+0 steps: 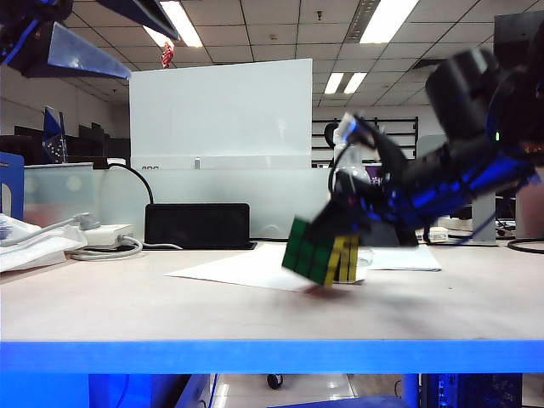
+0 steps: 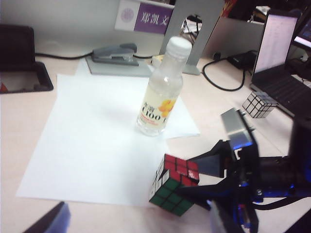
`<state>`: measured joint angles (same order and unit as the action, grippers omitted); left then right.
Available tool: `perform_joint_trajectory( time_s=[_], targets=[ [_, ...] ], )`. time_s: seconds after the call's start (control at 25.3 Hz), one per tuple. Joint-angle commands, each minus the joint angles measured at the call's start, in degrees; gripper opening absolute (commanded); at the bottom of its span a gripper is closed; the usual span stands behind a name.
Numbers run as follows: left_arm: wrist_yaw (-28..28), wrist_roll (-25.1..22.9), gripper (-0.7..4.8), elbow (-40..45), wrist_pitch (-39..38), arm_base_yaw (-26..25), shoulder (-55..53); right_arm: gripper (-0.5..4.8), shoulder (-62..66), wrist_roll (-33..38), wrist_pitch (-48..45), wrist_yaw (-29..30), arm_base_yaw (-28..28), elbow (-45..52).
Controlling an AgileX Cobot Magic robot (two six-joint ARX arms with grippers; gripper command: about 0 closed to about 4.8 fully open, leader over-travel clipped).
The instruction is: Rotate the Rubik's Cube so that the bottom side is facing up.
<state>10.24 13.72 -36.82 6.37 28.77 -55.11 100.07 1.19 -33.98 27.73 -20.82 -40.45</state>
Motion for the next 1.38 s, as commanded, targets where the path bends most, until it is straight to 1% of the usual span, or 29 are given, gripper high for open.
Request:
perform_joint_trajectory(
  time_s=[0.04, 0.47, 0.63, 1.19, 1.22, 1.34, 1.38],
  targets=[
    [-0.11, 0.00, 3.79, 0.02, 1.03, -0.02, 0.24, -0.01, 2.03, 0.11, -1.09, 0.42, -0.70, -0.22],
    [-0.13, 0.02, 3.71, 0.83, 1.62, -0.02, 0.22, -0.01, 3.98, 0.46, -0.55, 0.42, -0.79, -0.24],
    [-0.11, 0.15, 3.71, 1.07, 1.70, -0.02, 0.22, -0.01, 3.98, 1.77, 0.81, 0.44, -0.79, -0.24],
    [-0.13, 0.17, 3.71, 1.57, 1.84, -0.02, 0.22, 0.01, 3.98, 1.84, 3.80, 0.48, -0.79, -0.26],
    [-0.13, 0.17, 3.71, 1.57, 1.86, -0.02, 0.22, 0.07, 3.98, 1.84, 3.76, 0.48, -0.79, -0.26],
    [-0.15, 0.15, 3.71, 1.57, 1.84, -0.02, 0.22, 0.60, 3.96, 1.84, 3.76, 0.48, -0.79, -0.26],
    [-0.13, 0.15, 3.71, 1.57, 1.84, -0.02, 0.22, 0.64, 3.96, 1.84, 3.76, 0.48, -0.79, -0.26]
  ],
)
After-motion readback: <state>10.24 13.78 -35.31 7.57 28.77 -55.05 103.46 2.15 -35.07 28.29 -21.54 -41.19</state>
